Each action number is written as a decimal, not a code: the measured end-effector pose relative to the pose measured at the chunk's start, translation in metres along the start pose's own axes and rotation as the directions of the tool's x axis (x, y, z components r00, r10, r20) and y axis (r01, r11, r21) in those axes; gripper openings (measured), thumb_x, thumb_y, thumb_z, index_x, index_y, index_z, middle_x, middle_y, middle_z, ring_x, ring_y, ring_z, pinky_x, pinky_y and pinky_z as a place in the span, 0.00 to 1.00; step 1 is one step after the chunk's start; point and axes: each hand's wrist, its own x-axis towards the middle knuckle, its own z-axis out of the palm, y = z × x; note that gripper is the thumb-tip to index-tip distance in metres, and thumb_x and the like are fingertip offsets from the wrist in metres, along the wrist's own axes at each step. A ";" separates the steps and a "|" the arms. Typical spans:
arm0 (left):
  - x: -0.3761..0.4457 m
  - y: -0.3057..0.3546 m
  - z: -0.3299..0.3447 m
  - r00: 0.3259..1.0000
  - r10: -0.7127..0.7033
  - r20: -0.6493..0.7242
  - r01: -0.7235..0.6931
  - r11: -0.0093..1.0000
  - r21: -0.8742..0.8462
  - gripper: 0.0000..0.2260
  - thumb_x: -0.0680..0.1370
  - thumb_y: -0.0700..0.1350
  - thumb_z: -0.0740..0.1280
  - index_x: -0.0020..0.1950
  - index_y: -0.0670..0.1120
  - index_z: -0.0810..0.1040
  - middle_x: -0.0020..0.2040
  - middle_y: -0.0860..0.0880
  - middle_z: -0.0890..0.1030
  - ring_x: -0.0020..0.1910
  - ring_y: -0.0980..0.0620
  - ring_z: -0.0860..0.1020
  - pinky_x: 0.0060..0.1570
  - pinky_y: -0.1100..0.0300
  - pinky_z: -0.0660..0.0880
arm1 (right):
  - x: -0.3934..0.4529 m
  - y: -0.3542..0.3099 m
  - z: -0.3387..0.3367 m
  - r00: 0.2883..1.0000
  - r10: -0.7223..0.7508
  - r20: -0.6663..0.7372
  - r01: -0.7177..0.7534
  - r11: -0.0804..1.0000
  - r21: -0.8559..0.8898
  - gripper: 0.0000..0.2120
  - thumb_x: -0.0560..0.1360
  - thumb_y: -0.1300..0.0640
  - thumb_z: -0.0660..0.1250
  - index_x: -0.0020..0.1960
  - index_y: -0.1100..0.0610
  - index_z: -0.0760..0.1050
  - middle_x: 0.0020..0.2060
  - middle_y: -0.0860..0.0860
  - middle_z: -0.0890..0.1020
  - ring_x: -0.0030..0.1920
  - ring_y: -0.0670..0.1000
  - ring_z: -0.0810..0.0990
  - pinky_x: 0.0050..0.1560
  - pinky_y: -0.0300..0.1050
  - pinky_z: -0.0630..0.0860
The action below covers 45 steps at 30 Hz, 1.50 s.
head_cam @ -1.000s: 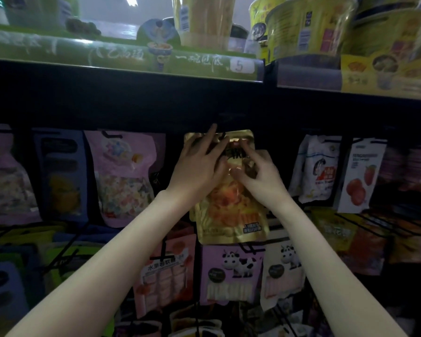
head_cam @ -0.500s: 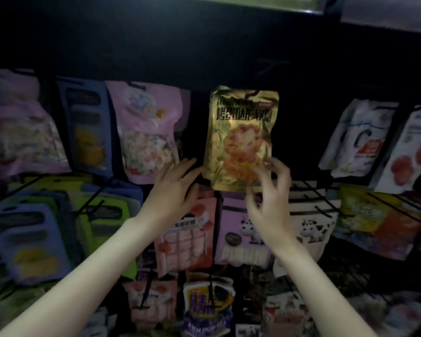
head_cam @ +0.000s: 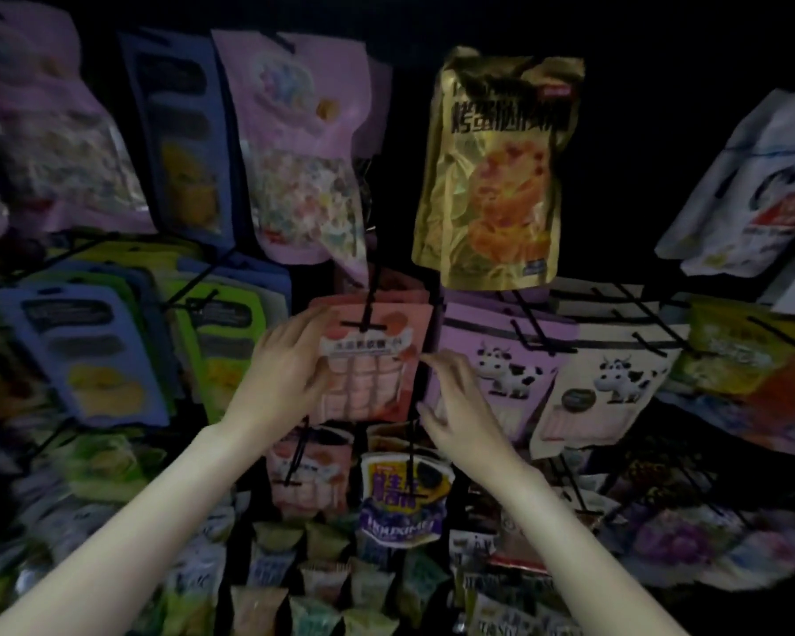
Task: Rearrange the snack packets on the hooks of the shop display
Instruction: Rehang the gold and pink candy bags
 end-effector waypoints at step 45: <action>-0.092 -0.076 0.025 0.872 0.118 0.474 0.237 0.747 -0.621 0.06 0.79 0.40 0.63 0.46 0.42 0.79 0.39 0.57 0.81 0.38 0.68 0.78 0.40 0.72 0.70 | -0.048 -0.084 0.070 0.949 0.295 -0.109 -0.282 0.952 0.118 0.08 0.73 0.66 0.68 0.51 0.61 0.79 0.46 0.48 0.77 0.46 0.41 0.75 0.51 0.25 0.66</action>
